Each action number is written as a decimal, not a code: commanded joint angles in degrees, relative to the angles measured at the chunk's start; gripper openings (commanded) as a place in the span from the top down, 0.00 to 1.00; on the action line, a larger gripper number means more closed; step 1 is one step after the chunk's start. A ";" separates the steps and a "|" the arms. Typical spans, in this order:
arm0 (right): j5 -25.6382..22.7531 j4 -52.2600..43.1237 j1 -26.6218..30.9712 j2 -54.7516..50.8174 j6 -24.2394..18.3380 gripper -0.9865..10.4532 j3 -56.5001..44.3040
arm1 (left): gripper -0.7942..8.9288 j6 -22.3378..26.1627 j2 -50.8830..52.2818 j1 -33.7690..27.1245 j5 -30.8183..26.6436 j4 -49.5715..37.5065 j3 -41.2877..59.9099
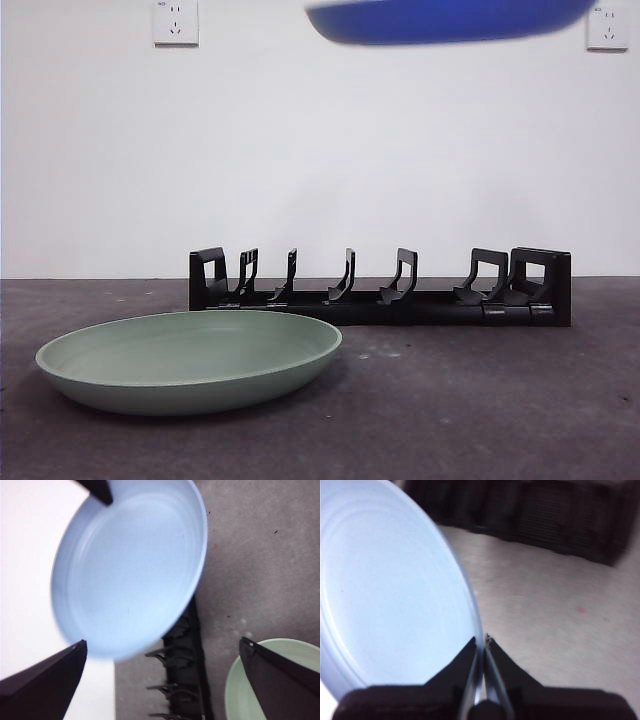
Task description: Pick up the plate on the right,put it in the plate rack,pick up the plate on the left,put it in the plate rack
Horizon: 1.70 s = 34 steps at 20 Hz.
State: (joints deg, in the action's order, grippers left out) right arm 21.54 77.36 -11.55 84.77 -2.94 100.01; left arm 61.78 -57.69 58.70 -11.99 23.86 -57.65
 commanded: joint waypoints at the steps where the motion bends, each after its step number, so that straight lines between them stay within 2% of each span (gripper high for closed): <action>1: 2.29 0.33 -3.26 -0.07 1.25 0.92 1.25 | 0.24 6.45 -0.48 0.83 -1.44 -1.03 -0.20; 4: 2.34 0.00 -7.02 -0.02 2.62 0.92 2.32 | 0.25 11.21 -1.49 1.49 -5.07 -0.90 -0.20; 5: 2.34 -0.26 -8.04 -0.02 2.97 0.92 2.40 | 0.28 12.74 -1.92 1.55 -6.19 -0.87 -0.20; 8: 2.21 -0.28 -9.18 -0.02 3.23 0.92 2.43 | 0.48 13.70 -2.75 1.64 -6.56 -0.85 -0.20; 10: 1.88 -0.68 -9.16 0.02 3.87 0.92 2.43 | 0.71 13.68 -2.78 1.73 -7.61 -0.83 -0.20; 11: 1.36 -0.87 -9.11 0.07 4.28 0.92 2.43 | 0.78 13.66 -2.78 1.92 -7.72 -0.83 -0.20; 12: 0.50 -0.87 -9.03 0.09 4.39 0.92 2.43 | 0.82 13.66 -2.78 2.01 -7.72 -0.81 -0.20; 14: -0.13 -0.87 -9.01 0.13 4.42 0.92 2.43 | 0.84 13.66 -2.78 2.01 -7.56 -0.81 -0.20; 16: -0.11 -1.03 -9.03 0.13 4.42 0.92 2.43 | 0.93 13.62 -2.80 2.29 -7.56 -0.77 -0.20; 24: -0.09 -1.07 -9.03 0.13 4.31 0.92 2.43 | 0.93 13.42 -2.80 4.15 -7.61 -0.42 -0.20; 29: -0.09 -3.13 -9.03 0.11 4.24 0.90 2.45 | 0.93 10.82 -2.80 4.26 -9.09 -0.31 -0.20; 30: -0.09 -4.09 -9.03 0.11 4.26 0.86 2.49 | 0.93 10.08 -2.80 4.26 -9.07 -0.31 -0.20; 32: -0.09 -5.66 -9.03 0.09 4.42 0.67 2.60 | 0.93 8.55 -2.80 4.24 -9.07 -0.37 -0.20; 34: -0.09 -7.13 -9.03 0.07 4.52 0.55 2.62 | 0.93 6.01 -2.80 4.24 -9.05 -0.48 -0.20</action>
State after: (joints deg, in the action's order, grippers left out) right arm 21.78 70.26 -20.62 84.77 1.28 102.54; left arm 70.94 -60.80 63.05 -20.43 24.91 -57.65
